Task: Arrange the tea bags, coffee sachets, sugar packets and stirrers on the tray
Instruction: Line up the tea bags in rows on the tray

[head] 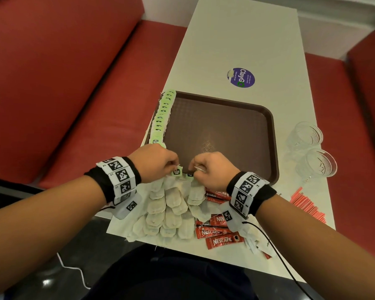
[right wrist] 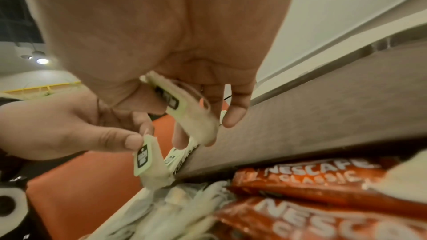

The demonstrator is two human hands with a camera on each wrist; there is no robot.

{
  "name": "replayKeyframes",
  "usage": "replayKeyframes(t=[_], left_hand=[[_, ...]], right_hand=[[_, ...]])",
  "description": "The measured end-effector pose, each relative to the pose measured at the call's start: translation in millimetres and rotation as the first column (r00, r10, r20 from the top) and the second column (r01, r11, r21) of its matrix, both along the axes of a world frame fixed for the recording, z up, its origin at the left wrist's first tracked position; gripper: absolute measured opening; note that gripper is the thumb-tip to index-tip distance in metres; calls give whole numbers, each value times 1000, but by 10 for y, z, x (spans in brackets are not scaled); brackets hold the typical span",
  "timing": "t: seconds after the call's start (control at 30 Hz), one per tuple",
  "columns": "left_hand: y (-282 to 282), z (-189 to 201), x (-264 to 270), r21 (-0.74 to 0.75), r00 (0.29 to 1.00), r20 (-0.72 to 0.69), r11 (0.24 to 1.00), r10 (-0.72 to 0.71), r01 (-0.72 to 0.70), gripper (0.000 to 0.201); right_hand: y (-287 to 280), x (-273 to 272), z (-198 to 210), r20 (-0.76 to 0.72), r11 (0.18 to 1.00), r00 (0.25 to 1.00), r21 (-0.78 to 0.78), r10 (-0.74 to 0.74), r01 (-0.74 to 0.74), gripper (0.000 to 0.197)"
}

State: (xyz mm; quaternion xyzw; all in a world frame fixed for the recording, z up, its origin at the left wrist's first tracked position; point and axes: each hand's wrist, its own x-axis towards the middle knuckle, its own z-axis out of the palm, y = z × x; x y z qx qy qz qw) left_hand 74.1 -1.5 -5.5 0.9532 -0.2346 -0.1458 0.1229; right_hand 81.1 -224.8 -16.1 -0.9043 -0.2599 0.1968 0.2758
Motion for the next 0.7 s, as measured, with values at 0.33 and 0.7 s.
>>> replayKeyframes(t=[0.33, 0.7], left_hand=[[46, 278, 182, -362, 997, 10, 930, 73, -64, 8], [28, 355, 521, -379, 987, 31, 915, 159, -136, 7]], right_hand=[[216, 182, 47, -54, 981, 997, 180, -62, 71, 12], [256, 461, 80, -60, 956, 989, 252, -138, 149, 8]])
